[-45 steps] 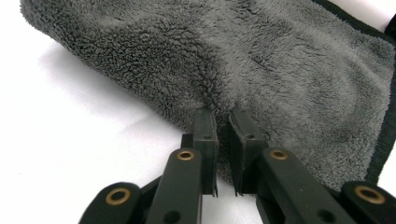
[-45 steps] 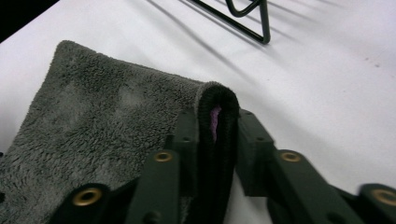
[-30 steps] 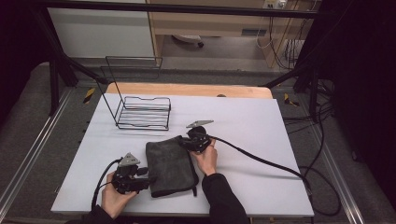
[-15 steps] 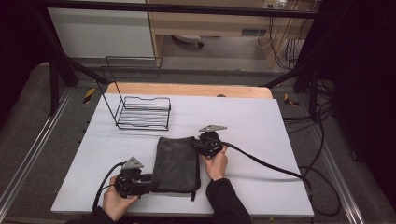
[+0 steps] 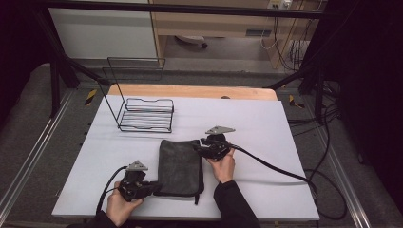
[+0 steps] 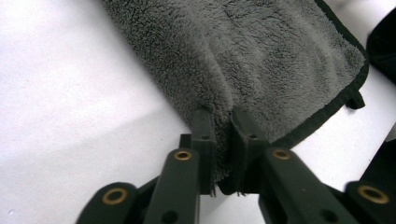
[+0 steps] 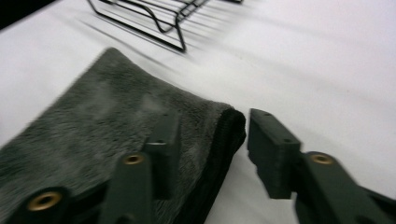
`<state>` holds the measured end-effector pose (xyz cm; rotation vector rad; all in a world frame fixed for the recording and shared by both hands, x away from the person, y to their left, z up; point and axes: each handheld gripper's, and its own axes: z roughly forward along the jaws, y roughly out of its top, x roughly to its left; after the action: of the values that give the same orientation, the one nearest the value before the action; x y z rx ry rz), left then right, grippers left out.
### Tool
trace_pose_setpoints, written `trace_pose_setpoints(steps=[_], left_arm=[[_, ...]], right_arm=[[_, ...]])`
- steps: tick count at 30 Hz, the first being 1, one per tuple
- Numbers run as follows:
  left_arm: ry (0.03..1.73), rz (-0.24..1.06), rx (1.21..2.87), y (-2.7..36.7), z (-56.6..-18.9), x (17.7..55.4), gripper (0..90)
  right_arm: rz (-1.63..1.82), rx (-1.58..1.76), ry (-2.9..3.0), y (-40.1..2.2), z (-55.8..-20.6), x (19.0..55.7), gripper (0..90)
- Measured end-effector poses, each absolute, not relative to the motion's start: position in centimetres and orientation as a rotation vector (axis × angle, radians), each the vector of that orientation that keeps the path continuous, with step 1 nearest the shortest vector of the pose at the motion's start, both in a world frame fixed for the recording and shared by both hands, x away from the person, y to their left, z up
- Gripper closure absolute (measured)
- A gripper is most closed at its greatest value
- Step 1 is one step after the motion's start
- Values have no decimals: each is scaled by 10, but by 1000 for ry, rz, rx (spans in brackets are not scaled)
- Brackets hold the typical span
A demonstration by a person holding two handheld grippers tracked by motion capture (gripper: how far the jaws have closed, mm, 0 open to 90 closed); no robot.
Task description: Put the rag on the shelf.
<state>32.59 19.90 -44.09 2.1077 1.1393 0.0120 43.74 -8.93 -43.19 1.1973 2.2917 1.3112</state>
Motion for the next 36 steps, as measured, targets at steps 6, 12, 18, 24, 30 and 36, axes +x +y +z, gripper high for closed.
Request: trace_pose_setpoints(steps=[6,12,18,24,30,36], left_arm=[[1122,0,2148,206,-436,326,837],[1107,-9,2166,215,-435,328,833],[1077,48,2185,216,-435,326,749],[1081,117,2164,220,-430,331,508],[1060,160,2128,222,-419,343,334],[1055,200,2102,220,-407,365,252]], right_arm=[[1375,1172,2296,-113,-422,420,313],[1402,1184,2324,-137,-425,403,164],[1444,1158,2329,-149,-434,390,87],[1420,1114,2382,-150,-438,384,32],[1449,1116,2373,-157,-440,379,16],[1453,1114,2362,-161,-438,379,6]])
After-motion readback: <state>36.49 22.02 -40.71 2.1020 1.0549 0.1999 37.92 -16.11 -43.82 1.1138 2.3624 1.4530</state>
